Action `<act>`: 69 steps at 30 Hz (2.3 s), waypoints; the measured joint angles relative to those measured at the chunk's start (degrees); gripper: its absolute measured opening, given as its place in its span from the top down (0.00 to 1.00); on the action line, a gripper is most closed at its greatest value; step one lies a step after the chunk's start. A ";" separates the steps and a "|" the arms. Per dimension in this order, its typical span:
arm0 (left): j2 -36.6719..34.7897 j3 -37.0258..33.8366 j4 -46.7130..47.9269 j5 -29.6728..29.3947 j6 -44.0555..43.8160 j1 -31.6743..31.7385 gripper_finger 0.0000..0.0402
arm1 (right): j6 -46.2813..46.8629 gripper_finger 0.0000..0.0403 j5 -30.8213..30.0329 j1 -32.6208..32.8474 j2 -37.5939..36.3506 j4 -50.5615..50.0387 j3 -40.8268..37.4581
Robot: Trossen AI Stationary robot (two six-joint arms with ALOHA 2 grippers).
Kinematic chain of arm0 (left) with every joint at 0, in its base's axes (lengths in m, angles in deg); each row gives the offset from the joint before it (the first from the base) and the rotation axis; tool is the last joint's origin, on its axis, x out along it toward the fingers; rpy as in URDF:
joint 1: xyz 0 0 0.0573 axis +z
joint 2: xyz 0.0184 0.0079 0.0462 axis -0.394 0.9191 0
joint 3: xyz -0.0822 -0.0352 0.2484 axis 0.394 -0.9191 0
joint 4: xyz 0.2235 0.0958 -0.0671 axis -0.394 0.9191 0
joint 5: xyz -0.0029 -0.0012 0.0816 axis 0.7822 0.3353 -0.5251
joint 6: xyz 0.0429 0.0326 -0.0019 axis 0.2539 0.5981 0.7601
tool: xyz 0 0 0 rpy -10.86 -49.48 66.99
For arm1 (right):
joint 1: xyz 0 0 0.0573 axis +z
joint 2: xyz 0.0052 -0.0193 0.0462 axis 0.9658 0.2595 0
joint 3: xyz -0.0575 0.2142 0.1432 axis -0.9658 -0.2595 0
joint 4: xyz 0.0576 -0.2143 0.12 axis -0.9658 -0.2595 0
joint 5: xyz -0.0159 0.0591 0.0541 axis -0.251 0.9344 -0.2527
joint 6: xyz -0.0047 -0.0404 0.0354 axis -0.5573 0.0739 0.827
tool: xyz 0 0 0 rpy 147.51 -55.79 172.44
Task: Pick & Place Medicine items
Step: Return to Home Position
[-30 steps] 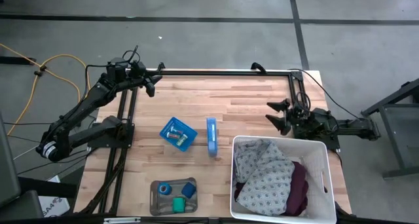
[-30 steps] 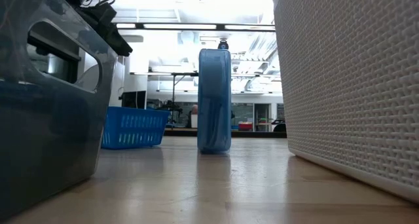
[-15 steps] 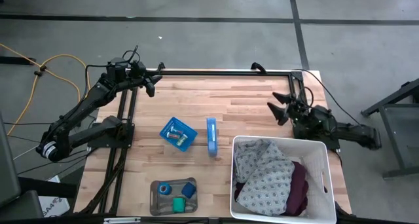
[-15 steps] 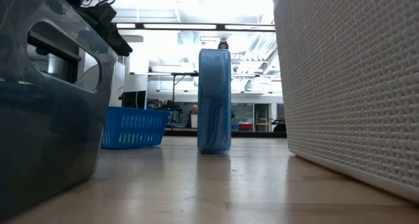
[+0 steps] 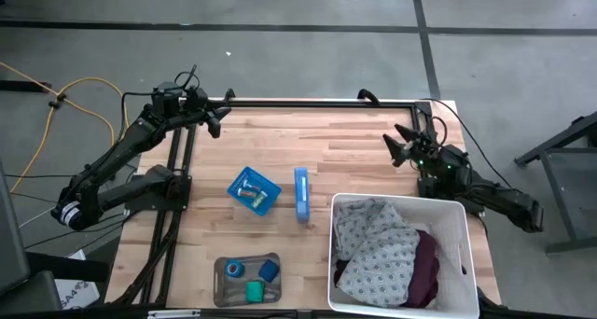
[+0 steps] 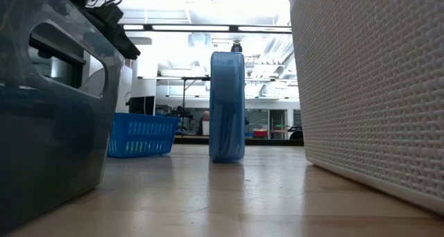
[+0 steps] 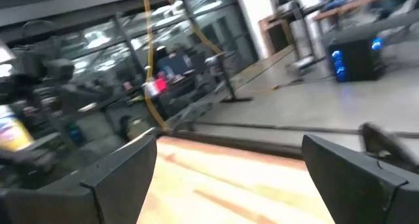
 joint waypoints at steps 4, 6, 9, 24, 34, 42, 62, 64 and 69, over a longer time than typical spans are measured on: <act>0.00 0.00 0.00 0.00 0.00 0.01 0.66 | 0.72 0.08 5.07 -0.81 0.02 -0.81 0.00; 0.00 0.00 0.00 -0.01 0.00 0.00 0.66 | 0.71 0.08 6.39 -0.82 0.02 -1.01 0.00; -0.01 0.00 0.00 0.00 0.00 0.01 0.66 | 0.72 0.08 8.42 -0.82 0.02 -1.45 0.00; -0.01 0.00 0.00 0.00 0.00 0.02 0.66 | -5.81 0.08 20.07 -0.82 0.02 -3.06 0.00; -0.01 0.00 0.00 0.00 0.00 0.00 0.66 | -11.74 0.08 18.48 -0.84 0.02 -3.28 0.00; 0.01 0.00 0.00 0.00 0.02 0.00 0.66 | -15.44 0.08 18.45 -0.82 0.02 -3.34 0.00; 0.01 0.00 0.00 0.00 0.00 0.00 0.66 | -15.40 0.08 18.29 -0.82 0.13 -3.28 0.00; -0.01 0.00 0.00 0.00 0.00 0.02 0.66 | -15.40 0.08 18.31 -0.82 0.13 -3.21 0.00; -0.01 0.00 0.00 0.00 0.00 0.00 0.66 | -15.40 0.08 18.29 -0.82 0.13 -3.15 0.00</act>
